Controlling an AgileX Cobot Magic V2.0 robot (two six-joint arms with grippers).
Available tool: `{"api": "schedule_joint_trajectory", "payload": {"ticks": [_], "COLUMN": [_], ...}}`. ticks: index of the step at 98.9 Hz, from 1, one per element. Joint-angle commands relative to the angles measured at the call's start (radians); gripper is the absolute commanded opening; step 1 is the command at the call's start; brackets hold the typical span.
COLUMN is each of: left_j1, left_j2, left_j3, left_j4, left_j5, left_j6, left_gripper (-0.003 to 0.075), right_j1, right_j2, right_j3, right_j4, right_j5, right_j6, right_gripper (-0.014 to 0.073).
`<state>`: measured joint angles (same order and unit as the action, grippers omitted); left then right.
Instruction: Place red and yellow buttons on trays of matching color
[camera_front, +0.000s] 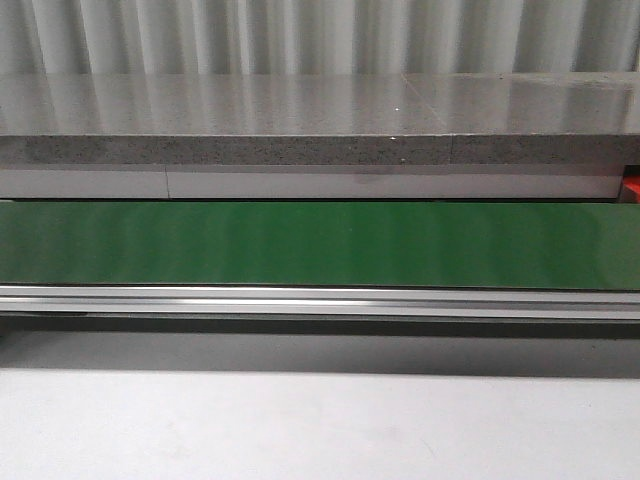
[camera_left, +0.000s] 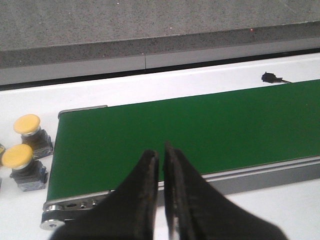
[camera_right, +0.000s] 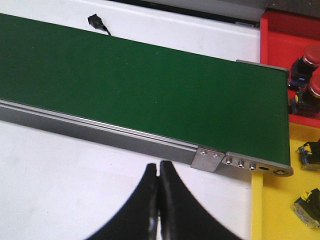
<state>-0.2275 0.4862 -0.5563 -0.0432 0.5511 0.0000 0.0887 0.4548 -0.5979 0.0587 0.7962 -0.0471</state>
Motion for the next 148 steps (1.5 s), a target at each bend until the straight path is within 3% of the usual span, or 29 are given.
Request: {"api": "schedule_joint_trajectory", "payload": {"ticks": [1, 19, 38, 57, 72, 81, 98, 105, 131, 148], "left_j1": [-0.007, -0.007, -0.007, 0.002, 0.068, 0.126, 0.27, 0.327, 0.499, 0.523], "left_j2": [0.002, 0.002, 0.009, 0.096, 0.215, 0.304, 0.471, 0.544, 0.87, 1.055], "left_j3": [-0.027, 0.003, -0.003, -0.103, -0.205, -0.258, -0.338, -0.372, -0.581, -0.726], "left_j4": [-0.009, -0.009, 0.013, 0.087, 0.095, 0.095, 0.095, 0.08, -0.023, -0.036], "left_j5": [-0.076, -0.113, -0.115, -0.058, -0.005, 0.006, 0.012, 0.044, 0.355, 0.47], "left_j6": [-0.013, -0.013, -0.008, -0.018, -0.058, -0.058, -0.058, -0.06, -0.058, -0.05], "left_gripper": [-0.0006, -0.0006, -0.0006, -0.0005, 0.0001, 0.0079, 0.0403, 0.0479, 0.0433, 0.0424], "right_j1": [0.004, 0.004, 0.004, 0.004, 0.004, 0.004, 0.004, 0.004, 0.004, 0.004], "right_j2": [-0.084, -0.222, -0.241, -0.241, -0.241, -0.241, -0.241, -0.241, -0.241, -0.241], "right_j3": [0.017, 0.074, 0.082, 0.082, 0.082, 0.082, 0.082, 0.082, 0.082, 0.082], "right_j4": [0.0, 0.0, 0.0, 0.0, 0.0, 0.0, 0.0, 0.0, 0.0, 0.0], "right_j5": [-0.068, -0.069, -0.07, -0.069, -0.069, -0.069, -0.069, -0.069, -0.069, -0.069], "right_j6": [-0.014, -0.014, -0.014, -0.014, -0.014, -0.014, -0.014, -0.014, -0.014, -0.014], "right_gripper": [-0.0068, -0.0068, -0.0068, -0.0068, -0.0068, -0.0068, -0.0068, -0.0068, -0.0068, -0.0068]}}
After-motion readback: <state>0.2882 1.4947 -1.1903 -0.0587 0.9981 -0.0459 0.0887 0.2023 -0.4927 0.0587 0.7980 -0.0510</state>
